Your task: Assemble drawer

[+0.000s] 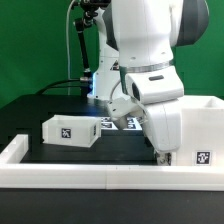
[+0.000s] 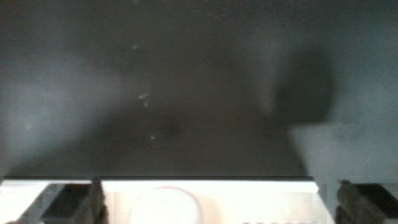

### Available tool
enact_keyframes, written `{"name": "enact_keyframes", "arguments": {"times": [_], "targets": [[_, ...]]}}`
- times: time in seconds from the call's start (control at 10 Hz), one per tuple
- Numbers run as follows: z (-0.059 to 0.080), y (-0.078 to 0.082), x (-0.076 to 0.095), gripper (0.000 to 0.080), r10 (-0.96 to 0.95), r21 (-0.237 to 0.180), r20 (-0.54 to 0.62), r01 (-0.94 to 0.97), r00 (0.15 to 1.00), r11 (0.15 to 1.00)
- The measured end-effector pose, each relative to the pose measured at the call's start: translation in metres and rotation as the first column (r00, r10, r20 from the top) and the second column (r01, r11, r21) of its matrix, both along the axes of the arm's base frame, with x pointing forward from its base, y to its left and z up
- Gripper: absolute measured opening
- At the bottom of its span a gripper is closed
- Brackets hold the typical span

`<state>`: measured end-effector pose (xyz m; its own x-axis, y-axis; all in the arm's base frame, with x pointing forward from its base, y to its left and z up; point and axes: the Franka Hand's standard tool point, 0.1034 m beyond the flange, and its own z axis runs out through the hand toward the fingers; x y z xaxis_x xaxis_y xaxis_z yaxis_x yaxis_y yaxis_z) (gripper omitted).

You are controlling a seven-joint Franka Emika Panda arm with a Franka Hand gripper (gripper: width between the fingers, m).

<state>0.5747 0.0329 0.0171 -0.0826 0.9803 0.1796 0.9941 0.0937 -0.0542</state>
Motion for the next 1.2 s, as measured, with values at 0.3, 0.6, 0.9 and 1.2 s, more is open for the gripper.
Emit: {"name": "enact_keyframes", "arguments": {"times": [0.3, 0.6, 0.9, 1.2], "targets": [[-0.002, -0.029, 0.000, 0.0649, 0.056, -0.005, 0.003, -0.056, 0.998, 0.998], [0.002, -0.062, 0.003, 0.0649, 0.070, -0.006, 0.016, -0.069, 0.997, 0.998], [0.010, -0.085, -0.010, 0.0649, 0.034, -0.019, 0.027, -0.034, 0.999, 0.999], [0.027, -0.095, -0.030, 0.0649, 0.017, -0.040, 0.034, -0.016, 0.999, 0.999]]}}
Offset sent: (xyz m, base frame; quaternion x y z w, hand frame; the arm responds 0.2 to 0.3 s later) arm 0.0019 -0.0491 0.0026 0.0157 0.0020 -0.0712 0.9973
